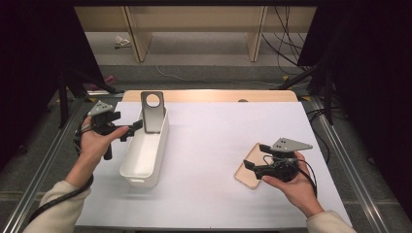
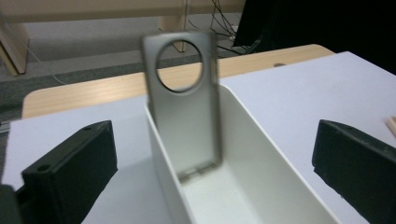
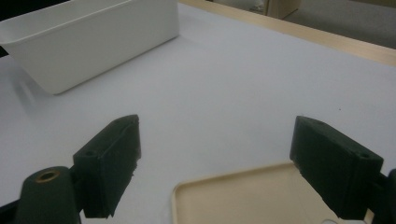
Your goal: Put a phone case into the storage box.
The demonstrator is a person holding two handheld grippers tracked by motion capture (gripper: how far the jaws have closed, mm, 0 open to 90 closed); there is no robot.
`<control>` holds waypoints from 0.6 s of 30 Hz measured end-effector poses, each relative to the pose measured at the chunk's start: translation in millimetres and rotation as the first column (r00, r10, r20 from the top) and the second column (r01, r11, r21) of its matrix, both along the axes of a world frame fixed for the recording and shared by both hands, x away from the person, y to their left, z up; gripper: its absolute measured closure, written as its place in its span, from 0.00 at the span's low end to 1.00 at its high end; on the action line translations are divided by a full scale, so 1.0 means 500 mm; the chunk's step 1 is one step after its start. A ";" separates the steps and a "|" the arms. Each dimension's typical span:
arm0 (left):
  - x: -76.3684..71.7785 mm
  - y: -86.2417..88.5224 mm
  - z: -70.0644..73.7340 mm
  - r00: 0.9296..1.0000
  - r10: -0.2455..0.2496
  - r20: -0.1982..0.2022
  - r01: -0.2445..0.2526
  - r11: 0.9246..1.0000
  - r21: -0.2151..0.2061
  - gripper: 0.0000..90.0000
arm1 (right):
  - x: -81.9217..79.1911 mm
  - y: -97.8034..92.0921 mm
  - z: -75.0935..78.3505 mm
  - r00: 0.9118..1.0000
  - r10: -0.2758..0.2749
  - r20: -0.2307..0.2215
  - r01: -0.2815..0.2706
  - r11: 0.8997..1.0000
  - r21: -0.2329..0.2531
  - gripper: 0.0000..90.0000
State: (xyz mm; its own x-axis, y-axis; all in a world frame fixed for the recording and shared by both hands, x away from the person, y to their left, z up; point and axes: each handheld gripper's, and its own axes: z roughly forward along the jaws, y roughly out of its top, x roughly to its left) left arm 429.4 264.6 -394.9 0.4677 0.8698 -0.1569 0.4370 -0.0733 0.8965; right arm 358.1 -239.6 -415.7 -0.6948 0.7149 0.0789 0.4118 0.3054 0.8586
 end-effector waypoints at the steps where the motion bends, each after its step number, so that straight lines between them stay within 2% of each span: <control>1: -0.013 -0.005 -0.004 1.000 -0.006 0.007 0.006 1.000 -0.007 0.00 | 0.001 -0.002 0.000 1.000 -0.001 -0.001 0.001 1.000 -0.001 0.19; 4: -0.050 -0.019 -0.019 1.000 -0.008 0.017 0.008 1.000 -0.025 0.00 | 0.004 -0.005 0.000 1.000 -0.011 -0.002 0.011 1.000 -0.004 0.19; 8: -0.092 -0.031 -0.041 0.999 -0.024 0.021 0.025 0.999 -0.021 0.00 | 0.007 -0.011 0.001 1.000 -0.017 -0.003 0.017 1.000 -0.008 0.19; 11: -0.118 -0.041 -0.043 0.998 -0.037 0.048 0.037 0.999 -0.005 0.00 | 0.011 -0.013 0.000 1.000 -0.022 -0.005 0.022 1.000 -0.005 0.19; 18: -0.153 -0.069 -0.050 0.994 -0.084 0.076 0.083 0.996 0.027 0.00 | 0.020 -0.019 -0.002 0.999 -0.038 -0.008 0.038 0.999 0.000 0.19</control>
State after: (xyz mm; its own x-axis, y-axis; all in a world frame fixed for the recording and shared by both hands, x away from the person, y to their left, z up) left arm 352.8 230.1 -420.1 0.5487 0.8303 -0.0972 0.3583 -0.1286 0.9247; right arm 367.9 -248.9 -416.9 -0.6661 0.7410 0.0848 0.4302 0.2888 0.8553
